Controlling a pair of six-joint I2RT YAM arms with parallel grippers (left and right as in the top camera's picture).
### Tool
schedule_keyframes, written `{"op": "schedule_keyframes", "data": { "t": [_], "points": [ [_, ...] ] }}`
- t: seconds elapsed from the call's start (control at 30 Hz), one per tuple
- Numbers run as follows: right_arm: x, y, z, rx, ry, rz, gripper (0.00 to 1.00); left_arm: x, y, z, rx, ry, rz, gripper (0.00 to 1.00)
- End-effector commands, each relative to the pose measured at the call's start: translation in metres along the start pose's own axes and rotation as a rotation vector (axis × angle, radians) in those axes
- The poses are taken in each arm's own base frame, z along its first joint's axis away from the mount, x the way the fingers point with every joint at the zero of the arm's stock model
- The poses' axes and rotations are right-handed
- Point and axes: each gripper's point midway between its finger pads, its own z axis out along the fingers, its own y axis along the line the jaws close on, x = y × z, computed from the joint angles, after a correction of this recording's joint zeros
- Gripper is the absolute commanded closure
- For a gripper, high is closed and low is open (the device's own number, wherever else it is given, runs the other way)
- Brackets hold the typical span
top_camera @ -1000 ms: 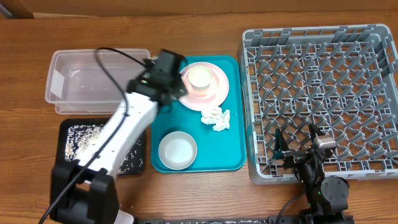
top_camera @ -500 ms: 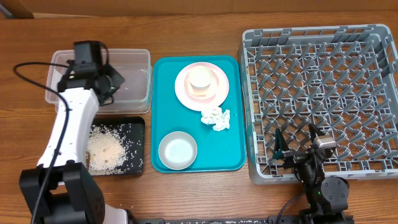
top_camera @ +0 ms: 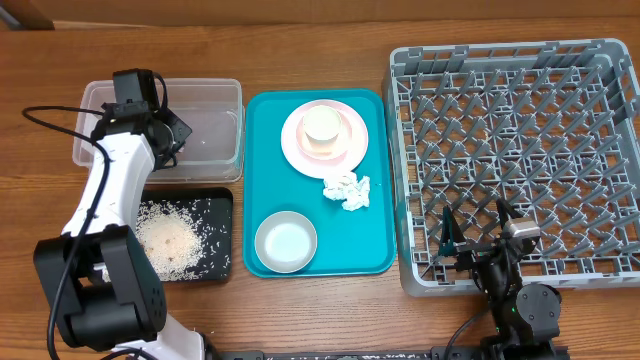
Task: Sort waste into correct bins and load items into the dishwasher
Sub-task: 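Carry the wrapper to the clear bin and release it, then move the left gripper to the white tissue and grasp it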
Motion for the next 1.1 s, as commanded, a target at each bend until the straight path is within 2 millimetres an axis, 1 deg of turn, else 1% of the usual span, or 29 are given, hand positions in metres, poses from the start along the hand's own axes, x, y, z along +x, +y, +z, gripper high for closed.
{"op": "schedule_keyframes", "data": {
  "t": [0.0,0.13,0.17,0.2,0.23,0.27,0.3,0.33,0.43,0.5,0.6,0.67,0.73,0.8,0.87,0.93,1.07],
  "points": [
    [0.001,0.001,0.0,-0.003,-0.008,0.001,0.0,-0.009,-0.001,-0.001,-0.008,-0.03,0.02,0.9],
    [0.001,0.001,0.0,-0.003,-0.008,0.001,0.0,-0.01,0.004,-0.001,-0.035,-0.042,0.02,0.89],
    [0.001,0.001,0.0,-0.003,-0.008,0.001,0.0,-0.011,0.006,-0.001,-0.048,-0.047,0.021,0.88],
    [0.001,0.001,0.0,-0.003,-0.008,0.001,0.0,-0.011,0.009,-0.001,-0.059,-0.05,0.021,0.85],
    [0.001,0.001,0.0,-0.003,-0.008,0.001,0.0,-0.011,0.009,-0.001,-0.06,-0.049,0.021,0.73],
    [0.001,0.001,0.0,-0.003,-0.008,0.001,0.0,-0.011,0.009,-0.001,-0.059,-0.049,0.022,0.58],
    [0.001,0.001,0.0,-0.003,-0.008,0.001,0.0,-0.012,0.008,-0.001,-0.057,-0.052,0.021,0.49],
    [0.001,0.001,0.0,-0.003,-0.008,0.001,0.0,-0.013,0.007,-0.002,-0.052,-0.058,0.023,0.47],
    [0.001,0.001,0.0,-0.003,-0.008,0.001,0.0,-0.02,0.0,-0.005,-0.028,-0.077,0.066,0.45],
    [0.001,0.001,0.0,-0.003,-0.008,0.001,0.0,-0.025,-0.004,-0.012,-0.017,-0.088,0.074,0.43],
    [0.001,0.001,0.0,-0.003,-0.008,0.001,0.0,-0.033,-0.015,-0.03,0.022,-0.09,0.094,0.43],
    [0.001,0.001,0.0,-0.003,-0.008,0.001,0.0,-0.032,-0.028,-0.047,0.082,-0.057,0.116,0.48],
    [0.001,0.001,0.0,-0.003,-0.008,0.001,0.0,-0.024,-0.047,-0.067,0.175,-0.001,0.163,0.54],
    [0.001,0.001,0.0,-0.003,-0.008,0.001,0.0,-0.009,-0.068,-0.09,0.28,0.07,0.215,0.55],
    [0.001,0.001,0.0,-0.003,-0.008,0.001,0.0,0.011,-0.081,-0.106,0.344,0.137,0.264,0.55],
    [0.001,0.001,0.0,-0.003,-0.008,0.001,0.0,0.034,-0.089,-0.117,0.371,0.194,0.324,0.54],
    [0.001,0.001,0.0,-0.003,-0.008,0.001,0.0,0.088,-0.103,-0.126,0.37,0.292,0.496,0.51]
  ]
}}
